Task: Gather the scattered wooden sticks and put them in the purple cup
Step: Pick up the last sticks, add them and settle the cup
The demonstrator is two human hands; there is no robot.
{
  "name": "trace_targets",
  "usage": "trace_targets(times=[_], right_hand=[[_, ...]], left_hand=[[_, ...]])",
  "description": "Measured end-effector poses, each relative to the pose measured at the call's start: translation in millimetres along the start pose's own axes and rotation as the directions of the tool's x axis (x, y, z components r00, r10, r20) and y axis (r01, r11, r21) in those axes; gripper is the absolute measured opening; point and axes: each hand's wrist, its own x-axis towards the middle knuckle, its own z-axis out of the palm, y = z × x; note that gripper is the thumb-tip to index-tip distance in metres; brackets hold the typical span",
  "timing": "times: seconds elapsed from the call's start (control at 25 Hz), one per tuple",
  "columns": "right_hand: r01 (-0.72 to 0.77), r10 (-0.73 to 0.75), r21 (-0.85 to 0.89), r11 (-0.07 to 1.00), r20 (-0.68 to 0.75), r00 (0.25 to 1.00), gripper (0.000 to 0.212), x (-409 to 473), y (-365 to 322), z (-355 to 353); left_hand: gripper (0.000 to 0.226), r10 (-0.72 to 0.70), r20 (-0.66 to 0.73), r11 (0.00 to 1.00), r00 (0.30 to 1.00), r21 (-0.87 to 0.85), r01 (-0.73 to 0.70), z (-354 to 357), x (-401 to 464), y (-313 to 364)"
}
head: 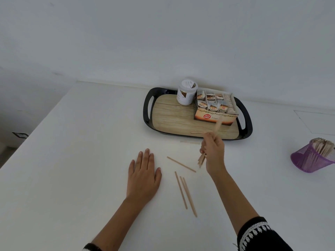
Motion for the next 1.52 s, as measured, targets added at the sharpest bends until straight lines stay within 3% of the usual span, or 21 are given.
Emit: trace_targets(times=[0.08, 0.16, 0.24, 0.32, 0.4, 0.56, 0.76, 0.88, 1.0, 1.12, 1.24, 1.36, 1.52], right_hand=[[-0.133, 0.153, 0.278, 0.951, -0.052, 0.987, 0.032, 6.9, -3.9, -3.4], [-0.251, 0.298, 0.491, 0.834, -0.017, 0.954, 0.037, 12.1, -4.7, -8.1], [-0.359, 0.404, 0.624, 0.694, 0.075, 0.912, 0.041, 12.4, -2.7, -12.6], [-0.452, 0.481, 0.683, 0.574, 0.166, 0.861, 0.044, 8.3, 1.3, -14.1], [-0.536, 0.535, 0.689, 0.488, 0.249, 0.807, 0.046, 2.2, 5.4, -11.5], [-0.626, 0.590, 0.671, 0.397, 0.336, 0.734, 0.053, -11.6, 11.5, -1.8], [-0.519, 0.527, 0.701, 0.490, 0.236, 0.816, 0.066, -24.0, 15.3, 6.1], [-0.469, 0.489, 0.620, 0.629, 0.154, 0.858, 0.051, -28.9, 14.1, 11.9], [-0.453, 0.494, 0.513, 0.729, 0.064, 0.867, 0.030, -35.7, 19.1, 16.0], [-0.416, 0.450, 0.457, 0.786, 0.040, 0.892, 0.036, -37.6, 17.6, 15.7], [-0.187, 0.213, 0.343, 0.921, -0.039, 0.976, 0.044, -31.5, 11.0, 8.6], [0.158, -0.153, 0.044, 0.986, -0.111, 0.982, 0.052, -26.6, 12.9, -0.9], [0.251, -0.258, -0.066, 0.966, -0.153, 0.954, 0.047, -21.0, 24.6, -7.7]], left_hand=[[0.059, -0.006, 0.015, 1.000, 1.000, 0.013, 0.006, -0.4, 0.6, -0.5], [0.058, -0.020, 0.020, 1.000, 1.000, -0.006, 0.020, -3.4, 2.0, 0.9], [0.050, -0.036, -0.018, 0.987, 0.999, -0.160, 0.033, -9.0, 2.0, 6.2], [0.039, -0.012, -0.053, 0.887, 0.999, -0.461, -0.014, -16.9, 0.6, 17.2], [0.039, 0.100, 0.006, 0.734, 0.995, -0.676, -0.069, -26.1, -2.2, 37.4], [0.056, 0.209, 0.090, 0.685, 0.974, -0.725, -0.080, -32.8, 0.1, 71.2], [0.033, 0.119, 0.101, 0.795, 0.988, -0.605, -0.034, -28.6, 3.4, 84.8], [0.033, 0.093, 0.137, 0.832, 0.986, -0.555, -0.002, -26.8, 3.6, 90.8], [0.036, 0.106, 0.174, 0.804, 0.979, -0.594, 0.019, -25.8, 4.0, 94.8], [0.041, 0.177, 0.149, 0.751, 0.973, -0.659, -0.036, -25.7, -0.8, 93.3], [0.061, 0.228, 0.093, 0.797, 0.969, -0.590, -0.131, -22.8, -5.2, 78.2], [0.055, 0.116, -0.037, 0.929, 0.993, -0.349, -0.121, -13.2, -0.2, 50.0], [0.045, 0.068, -0.055, 0.979, 0.996, -0.190, -0.077, -5.1, 4.6, 32.5]])
